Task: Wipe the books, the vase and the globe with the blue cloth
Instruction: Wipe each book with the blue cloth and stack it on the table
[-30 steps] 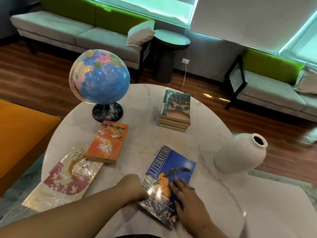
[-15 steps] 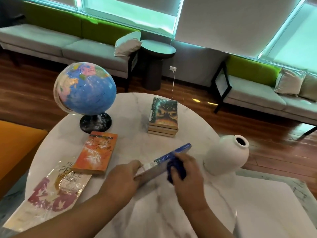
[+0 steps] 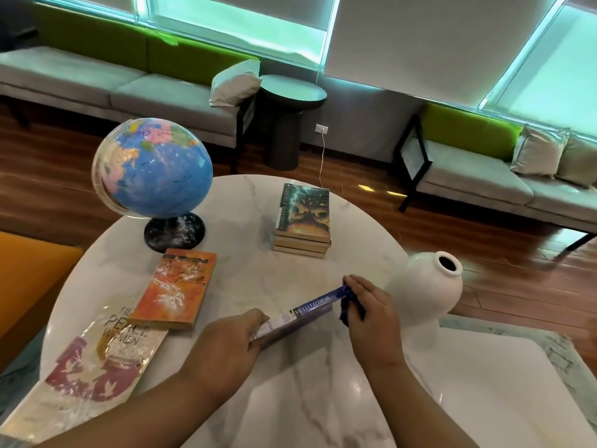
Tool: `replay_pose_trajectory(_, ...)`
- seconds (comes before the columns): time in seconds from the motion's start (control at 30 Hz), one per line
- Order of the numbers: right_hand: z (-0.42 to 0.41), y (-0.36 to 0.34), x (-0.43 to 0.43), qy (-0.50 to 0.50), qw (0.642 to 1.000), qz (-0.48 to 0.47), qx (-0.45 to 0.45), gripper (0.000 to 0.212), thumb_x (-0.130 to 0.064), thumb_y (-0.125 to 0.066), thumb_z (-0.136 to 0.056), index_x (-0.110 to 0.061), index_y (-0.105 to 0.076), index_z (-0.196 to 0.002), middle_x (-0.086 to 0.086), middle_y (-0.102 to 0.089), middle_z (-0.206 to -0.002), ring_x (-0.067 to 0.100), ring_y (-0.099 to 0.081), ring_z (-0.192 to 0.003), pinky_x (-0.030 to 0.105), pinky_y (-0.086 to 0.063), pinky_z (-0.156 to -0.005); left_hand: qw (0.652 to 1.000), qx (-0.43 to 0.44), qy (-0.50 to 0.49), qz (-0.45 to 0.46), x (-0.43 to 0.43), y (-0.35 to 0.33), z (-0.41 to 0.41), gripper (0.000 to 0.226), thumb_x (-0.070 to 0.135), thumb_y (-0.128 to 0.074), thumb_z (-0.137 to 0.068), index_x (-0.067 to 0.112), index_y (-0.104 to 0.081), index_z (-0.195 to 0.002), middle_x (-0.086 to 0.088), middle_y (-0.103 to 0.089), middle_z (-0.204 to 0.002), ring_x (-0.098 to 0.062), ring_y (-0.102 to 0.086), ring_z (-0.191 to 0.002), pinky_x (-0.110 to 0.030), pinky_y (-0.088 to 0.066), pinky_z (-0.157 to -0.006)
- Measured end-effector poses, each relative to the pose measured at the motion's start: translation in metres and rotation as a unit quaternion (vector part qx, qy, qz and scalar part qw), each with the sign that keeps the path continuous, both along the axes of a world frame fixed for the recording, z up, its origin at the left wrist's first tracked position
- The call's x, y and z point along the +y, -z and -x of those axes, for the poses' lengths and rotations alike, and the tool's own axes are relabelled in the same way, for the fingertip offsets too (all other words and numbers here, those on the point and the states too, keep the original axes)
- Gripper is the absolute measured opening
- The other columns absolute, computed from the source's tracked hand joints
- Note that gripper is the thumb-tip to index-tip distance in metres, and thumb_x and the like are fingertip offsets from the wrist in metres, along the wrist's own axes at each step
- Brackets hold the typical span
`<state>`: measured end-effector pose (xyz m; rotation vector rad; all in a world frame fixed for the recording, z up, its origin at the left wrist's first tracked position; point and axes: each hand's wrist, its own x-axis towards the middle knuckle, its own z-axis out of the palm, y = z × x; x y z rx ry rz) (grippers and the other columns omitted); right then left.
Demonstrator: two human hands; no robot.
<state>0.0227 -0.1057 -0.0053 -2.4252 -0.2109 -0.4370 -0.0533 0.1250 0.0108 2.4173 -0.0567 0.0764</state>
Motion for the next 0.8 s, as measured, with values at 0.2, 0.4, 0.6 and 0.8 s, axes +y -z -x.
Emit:
replay_pose_trajectory(0.2, 0.019, 0.007, -0.001, 0.141, 0.930, -0.303, 0.152, 0.040, -0.005, -0.056, -0.093, -0.026, -0.060, -0.126, -0.005, -0.058, -0.127, 0.014, -0.054, -0.115, 0.035, -0.043, -0.106, 0.993, -0.092, 0.052, -0.048, 0.013, 0.014, -0.001, 0.028, 0.018, -0.067, -0.083, 0.031, -0.062, -0.107, 0.010, -0.070, -0.094, -0.012, -0.065, -0.078, -0.023, -0.050, -0.063)
replay_pose_trajectory(0.4, 0.046, 0.017, -0.008, 0.239, 0.809, -0.460, 0.279, 0.029, 0.001, -0.050, -0.093, -0.023, -0.064, -0.103, 0.006, -0.066, -0.100, 0.025, -0.062, -0.084, 0.032, -0.052, -0.069, 0.967, -0.129, 0.191, -0.113, 0.028, 0.041, 0.014, 0.042, 0.018, -0.077, -0.066, 0.030, -0.062, -0.104, 0.011, -0.069, -0.107, -0.006, -0.070, -0.080, -0.016, -0.056, -0.062)
replay_pose_trajectory(0.6, 0.068, 0.048, -0.027, 0.274, 0.826, -0.342, 0.354, 0.027, 0.000, -0.055, -0.090, -0.015, -0.062, -0.112, 0.013, -0.064, -0.113, 0.028, -0.059, -0.098, 0.038, -0.049, -0.091, 0.948, -0.088, 0.271, -0.144, 0.033, 0.081, 0.027, 0.043, 0.029, -0.071, -0.061, 0.035, -0.059, -0.102, 0.017, -0.067, -0.108, 0.001, -0.068, -0.082, -0.011, -0.053, -0.055)
replay_pose_trajectory(0.8, 0.068, 0.046, -0.025, 0.262, 0.849, -0.307, 0.341, 0.028, -0.002, -0.057, -0.089, -0.019, -0.059, -0.112, 0.007, -0.062, -0.111, 0.026, -0.059, -0.099, 0.041, -0.050, -0.093, 0.950, -0.080, 0.272, -0.133, 0.031, 0.089, 0.022, 0.058, 0.031, -0.085, -0.049, 0.035, -0.060, -0.101, 0.019, -0.070, -0.104, 0.004, -0.067, -0.083, -0.008, -0.051, -0.060)
